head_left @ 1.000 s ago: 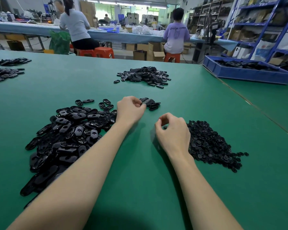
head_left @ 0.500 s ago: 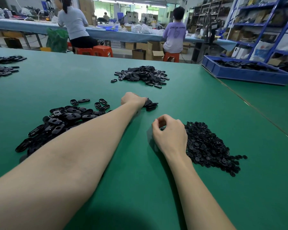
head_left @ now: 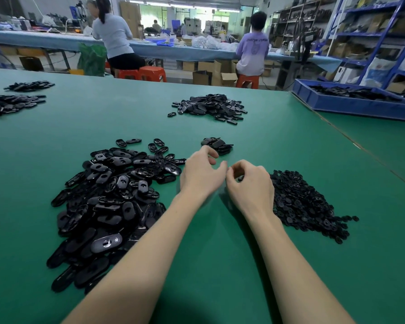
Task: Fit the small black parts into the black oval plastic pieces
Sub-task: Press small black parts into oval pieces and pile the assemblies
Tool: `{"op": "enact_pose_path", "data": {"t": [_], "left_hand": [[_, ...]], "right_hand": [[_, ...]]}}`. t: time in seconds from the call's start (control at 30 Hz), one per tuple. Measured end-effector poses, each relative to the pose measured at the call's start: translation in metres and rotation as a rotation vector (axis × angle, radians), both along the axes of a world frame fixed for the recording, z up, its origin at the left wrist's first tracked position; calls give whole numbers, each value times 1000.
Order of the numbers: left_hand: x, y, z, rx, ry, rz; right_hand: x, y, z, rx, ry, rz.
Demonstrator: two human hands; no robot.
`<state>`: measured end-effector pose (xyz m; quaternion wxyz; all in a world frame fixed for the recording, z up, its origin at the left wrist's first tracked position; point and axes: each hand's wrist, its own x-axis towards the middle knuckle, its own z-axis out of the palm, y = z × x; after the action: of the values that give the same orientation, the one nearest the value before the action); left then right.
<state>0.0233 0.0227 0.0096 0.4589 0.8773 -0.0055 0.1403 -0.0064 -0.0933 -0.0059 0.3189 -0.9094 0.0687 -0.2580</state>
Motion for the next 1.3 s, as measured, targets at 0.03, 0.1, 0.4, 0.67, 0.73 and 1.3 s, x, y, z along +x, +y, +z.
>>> {"op": "enact_pose_path", "data": {"t": [0.03, 0.1, 0.4, 0.67, 0.73, 1.3], "left_hand": [[-2, 7, 1, 58, -7, -6], [-2, 18, 6, 174, -23, -10], [-2, 58, 22, 689, -28, 174], [0, 80, 21, 643, 135, 207], [0, 84, 21, 577, 116, 205], [2, 85, 22, 75, 32, 78]], "right_hand": [[0, 1, 0, -12, 2, 7], [-1, 1, 0, -18, 3, 15], [-1, 4, 8, 101, -59, 79], [-3, 8, 1, 98, -30, 111], [-3, 8, 0, 118, -31, 109], [-1, 6, -1, 153, -25, 98]]}}
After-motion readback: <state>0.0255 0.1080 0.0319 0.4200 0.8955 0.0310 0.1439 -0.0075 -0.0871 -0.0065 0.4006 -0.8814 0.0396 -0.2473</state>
